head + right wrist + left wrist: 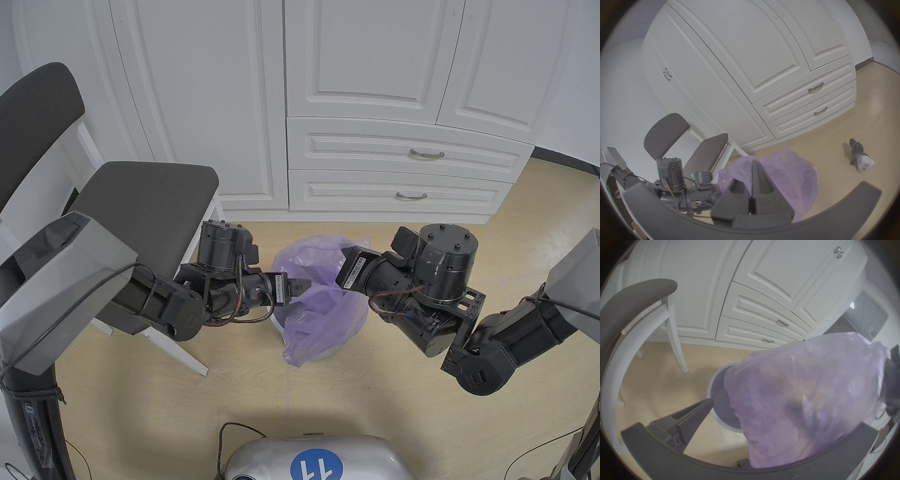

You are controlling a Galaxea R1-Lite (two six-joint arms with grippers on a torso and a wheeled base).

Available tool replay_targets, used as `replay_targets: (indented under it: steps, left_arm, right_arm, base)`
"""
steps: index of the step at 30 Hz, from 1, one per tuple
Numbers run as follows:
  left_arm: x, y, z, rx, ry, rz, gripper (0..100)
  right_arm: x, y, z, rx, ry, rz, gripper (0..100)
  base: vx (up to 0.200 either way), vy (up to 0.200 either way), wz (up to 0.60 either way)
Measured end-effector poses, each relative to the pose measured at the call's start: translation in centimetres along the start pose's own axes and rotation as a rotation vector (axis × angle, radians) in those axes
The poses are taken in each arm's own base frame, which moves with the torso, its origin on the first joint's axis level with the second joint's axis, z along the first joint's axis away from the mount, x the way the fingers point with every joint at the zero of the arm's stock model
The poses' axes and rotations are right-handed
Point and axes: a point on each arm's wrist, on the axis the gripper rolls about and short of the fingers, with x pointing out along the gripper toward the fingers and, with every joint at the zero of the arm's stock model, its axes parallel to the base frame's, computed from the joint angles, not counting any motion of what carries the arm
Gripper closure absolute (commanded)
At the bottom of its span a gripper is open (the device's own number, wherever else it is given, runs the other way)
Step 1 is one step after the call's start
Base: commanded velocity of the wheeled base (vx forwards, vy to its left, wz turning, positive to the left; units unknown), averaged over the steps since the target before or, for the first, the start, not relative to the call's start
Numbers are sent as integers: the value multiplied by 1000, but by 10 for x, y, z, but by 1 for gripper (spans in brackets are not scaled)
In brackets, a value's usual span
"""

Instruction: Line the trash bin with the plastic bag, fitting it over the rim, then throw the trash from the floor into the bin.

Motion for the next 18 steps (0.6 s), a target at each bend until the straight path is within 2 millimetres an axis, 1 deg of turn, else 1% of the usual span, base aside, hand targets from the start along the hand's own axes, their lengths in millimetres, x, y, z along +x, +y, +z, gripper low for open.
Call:
replay_targets:
  steps: [3,10,15,18]
  left_arm:
    - [9,-9,2,-40,-19,26,0]
    - [36,-28,3,-120,-22,153,0]
    - [50,-35,-3,-139,3,213,0]
    - [55,-30,-2,-141,-5,225,0]
  right_arm:
    - [-3,5,-1,1,-1,5,100]
    - [-9,14,-5,1,10,25,100]
    - [-12,17,-7,0,18,34,100]
    - [-14,18,-6,1,18,38,100]
  base:
    - [0,0,0]
    - [0,0,0]
    - [0,0,0]
    - [0,0,0]
